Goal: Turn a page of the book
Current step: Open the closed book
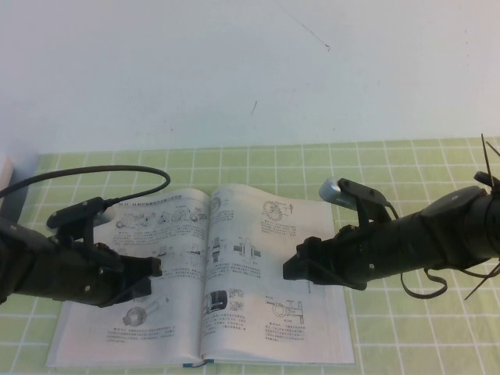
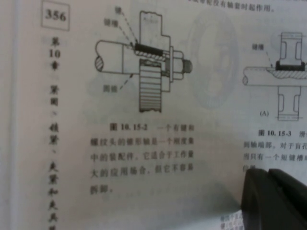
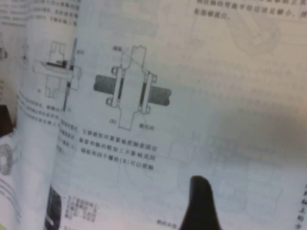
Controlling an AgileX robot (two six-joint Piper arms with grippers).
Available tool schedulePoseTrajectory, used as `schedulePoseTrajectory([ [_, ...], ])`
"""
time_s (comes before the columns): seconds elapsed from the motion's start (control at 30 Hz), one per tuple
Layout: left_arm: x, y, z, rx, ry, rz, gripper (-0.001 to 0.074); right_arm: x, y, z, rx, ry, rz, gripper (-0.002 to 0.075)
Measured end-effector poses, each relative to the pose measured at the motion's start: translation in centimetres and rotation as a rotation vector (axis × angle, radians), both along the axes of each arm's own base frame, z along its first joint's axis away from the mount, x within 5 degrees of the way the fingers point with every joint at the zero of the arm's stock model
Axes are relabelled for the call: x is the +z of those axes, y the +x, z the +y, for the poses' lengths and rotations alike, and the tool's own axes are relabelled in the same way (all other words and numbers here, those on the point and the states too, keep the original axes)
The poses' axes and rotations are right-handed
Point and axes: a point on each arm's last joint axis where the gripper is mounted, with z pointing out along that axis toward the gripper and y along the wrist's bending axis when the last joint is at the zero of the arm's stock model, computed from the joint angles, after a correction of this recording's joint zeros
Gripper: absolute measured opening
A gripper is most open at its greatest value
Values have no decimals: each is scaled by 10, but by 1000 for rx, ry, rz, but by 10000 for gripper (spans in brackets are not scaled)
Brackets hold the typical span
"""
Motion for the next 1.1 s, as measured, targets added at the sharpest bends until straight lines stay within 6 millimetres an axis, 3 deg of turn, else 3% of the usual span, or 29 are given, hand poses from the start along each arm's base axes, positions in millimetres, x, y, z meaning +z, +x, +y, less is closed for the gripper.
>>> schedulePoseTrajectory([
  [0.23,5,-1,-3,-22,-31,-16,-4,-2,2,5,31,78,-28,479],
  [0.57,39,-6,-9,-48,-115,-126,-4,2,7,12,195,100,-144,444],
  [0.8,35,-5,-8,-63,-94,-136,-4,24,15,11,250,16,-92,440],
  [1.1,23,-1,-6,-64,-52,-117,-4,20,12,0,242,-145,52,440],
])
